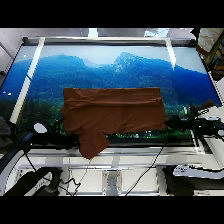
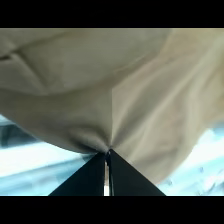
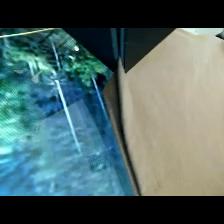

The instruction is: Fold the shirts.

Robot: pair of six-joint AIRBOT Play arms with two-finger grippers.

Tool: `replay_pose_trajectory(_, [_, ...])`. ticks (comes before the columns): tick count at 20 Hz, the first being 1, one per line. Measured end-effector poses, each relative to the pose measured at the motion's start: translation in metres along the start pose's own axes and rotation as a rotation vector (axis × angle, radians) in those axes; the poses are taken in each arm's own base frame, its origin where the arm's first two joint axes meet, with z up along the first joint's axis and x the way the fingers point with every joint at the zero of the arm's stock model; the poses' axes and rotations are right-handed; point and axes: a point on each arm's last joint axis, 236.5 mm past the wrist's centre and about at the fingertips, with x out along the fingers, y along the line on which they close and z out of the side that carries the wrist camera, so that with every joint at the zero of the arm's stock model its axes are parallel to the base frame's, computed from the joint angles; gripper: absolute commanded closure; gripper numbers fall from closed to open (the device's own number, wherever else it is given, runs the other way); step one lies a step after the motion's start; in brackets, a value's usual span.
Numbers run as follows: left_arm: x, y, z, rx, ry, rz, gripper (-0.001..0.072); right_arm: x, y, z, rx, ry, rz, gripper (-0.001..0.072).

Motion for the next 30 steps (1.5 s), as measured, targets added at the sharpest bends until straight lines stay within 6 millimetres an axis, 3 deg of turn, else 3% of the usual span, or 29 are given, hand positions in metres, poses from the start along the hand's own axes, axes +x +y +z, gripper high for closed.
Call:
replay_pose_trajectory(4, [-0.006,-0.033,-0.015,0.041,0.065,-0.131,0.0694,-0.001,0.005,0.001,-0.014,-0.007,0.014,0.0686])
replay_pose_trajectory(7, [-0.024,-0.061,-0.005,0.103,0.043,-0.204,0.0693,-0.007,0.020,0.007,-0.050,-0.033,0.059,0.0686])
replay_pose_trajectory(11, [-0.059,-0.087,0.020,0.226,-0.028,-0.203,0.0693,-0.034,0.071,0.028,-0.094,-0.118,0.207,0.0686])
replay_pose_trajectory(14, [-0.090,-0.092,0.043,0.284,-0.099,-0.156,0.0693,-0.063,0.105,0.046,-0.164,-0.200,0.270,0.0687])
replay_pose_trajectory(19, [-0.150,-0.079,0.091,0.255,-0.295,-0.105,0.0693,-0.109,0.150,0.078,-0.243,-0.360,0.342,0.0687])
replay_pose_trajectory(22, [-0.183,-0.062,0.122,0.216,-0.447,-0.073,0.0694,-0.117,0.159,0.096,-0.233,-0.430,0.321,0.0688])
replay_pose_trajectory(25, [-0.206,-0.044,0.153,0.183,-0.584,-0.030,0.0694,-0.101,0.175,0.110,-0.261,-0.475,0.265,0.0688])
replay_pose_trajectory(30, [-0.224,-0.014,0.211,0.099,-0.767,0.016,0.0696,-0.050,0.199,0.146,-0.336,-0.636,0.042,0.0687])
